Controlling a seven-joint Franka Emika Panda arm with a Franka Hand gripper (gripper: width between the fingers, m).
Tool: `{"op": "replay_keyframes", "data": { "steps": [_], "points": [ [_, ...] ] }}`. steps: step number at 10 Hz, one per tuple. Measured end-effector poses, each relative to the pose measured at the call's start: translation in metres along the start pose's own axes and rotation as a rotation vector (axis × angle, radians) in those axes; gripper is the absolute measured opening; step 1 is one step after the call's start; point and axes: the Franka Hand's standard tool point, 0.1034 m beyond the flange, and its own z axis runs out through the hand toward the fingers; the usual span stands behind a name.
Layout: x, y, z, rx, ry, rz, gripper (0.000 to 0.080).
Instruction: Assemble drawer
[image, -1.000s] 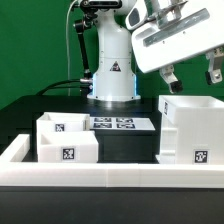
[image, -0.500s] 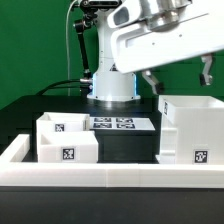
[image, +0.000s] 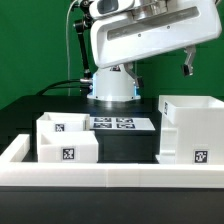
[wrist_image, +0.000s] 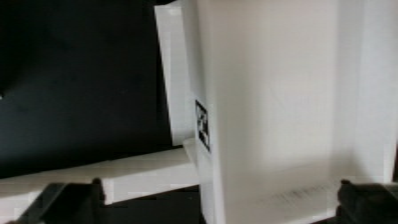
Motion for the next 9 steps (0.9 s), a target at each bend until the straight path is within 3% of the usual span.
{"op": "replay_keyframes", "data": {
  "steps": [1, 2, 4, 5, 6, 7, 9],
  "points": [
    [-0.004, 0.007, 0.0, -0.035, -0.021, -0.145, 0.0649],
    [-0.012, 0.019, 0.0, -0.041, -0.032, -0.189, 0.0649],
    [-0.026, 0.048, 0.002, -0.096, -0.026, -0.216, 0.0649],
    [-0.03, 0.064, 0.005, -0.108, -0.012, -0.244, 0.0649],
    [-0.035, 0.082, 0.01, -0.116, -0.006, -0.263, 0.0649],
    [-0.037, 0.095, 0.015, -0.093, -0.012, -0.265, 0.0649],
    [-0.037, 0.096, 0.016, -0.092, -0.01, -0.254, 0.0649]
  ]
}}
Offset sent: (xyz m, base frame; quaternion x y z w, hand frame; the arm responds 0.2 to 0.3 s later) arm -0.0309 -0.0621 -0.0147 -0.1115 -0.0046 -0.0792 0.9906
